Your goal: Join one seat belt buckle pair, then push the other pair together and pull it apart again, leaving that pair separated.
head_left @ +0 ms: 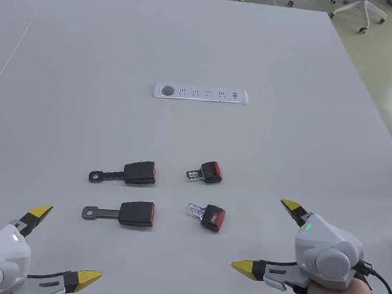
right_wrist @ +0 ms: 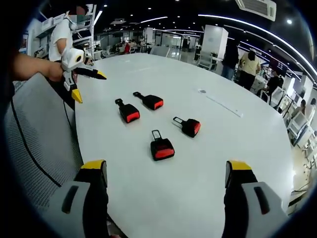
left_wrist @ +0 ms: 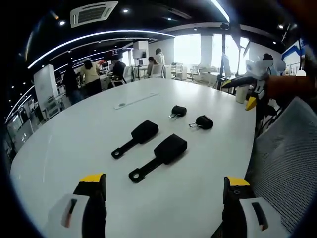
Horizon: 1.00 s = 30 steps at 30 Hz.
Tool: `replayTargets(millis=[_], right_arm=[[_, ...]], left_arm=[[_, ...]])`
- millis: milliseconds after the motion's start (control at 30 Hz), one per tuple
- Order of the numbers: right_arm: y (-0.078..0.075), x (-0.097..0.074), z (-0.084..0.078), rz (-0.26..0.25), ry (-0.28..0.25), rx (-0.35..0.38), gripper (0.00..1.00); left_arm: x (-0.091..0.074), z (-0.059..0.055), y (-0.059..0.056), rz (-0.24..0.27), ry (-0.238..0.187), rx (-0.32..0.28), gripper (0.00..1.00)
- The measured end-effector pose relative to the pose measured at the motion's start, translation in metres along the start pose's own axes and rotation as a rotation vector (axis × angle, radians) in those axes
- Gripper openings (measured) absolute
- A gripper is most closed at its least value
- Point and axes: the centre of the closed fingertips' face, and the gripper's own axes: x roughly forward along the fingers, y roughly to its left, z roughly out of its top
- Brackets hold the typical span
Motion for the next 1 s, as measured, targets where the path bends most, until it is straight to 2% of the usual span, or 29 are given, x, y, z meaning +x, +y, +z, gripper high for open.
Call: replayTargets(millis=[400,1000], right_arm=[[-0.0015,-0.0020,-0.0009,-0.003,0.005,-0.003,0.99],[-0.0009,-0.0008,0.0061,-0.003,0.002,-0.033,0.99]], left_arm=[[0.0006,-0.0010,-0.0012,-0.005,0.002,0.001,1.00],[0.0031,-0.0040,-0.0033,-0.014,0.012,-0.003,1.00]])
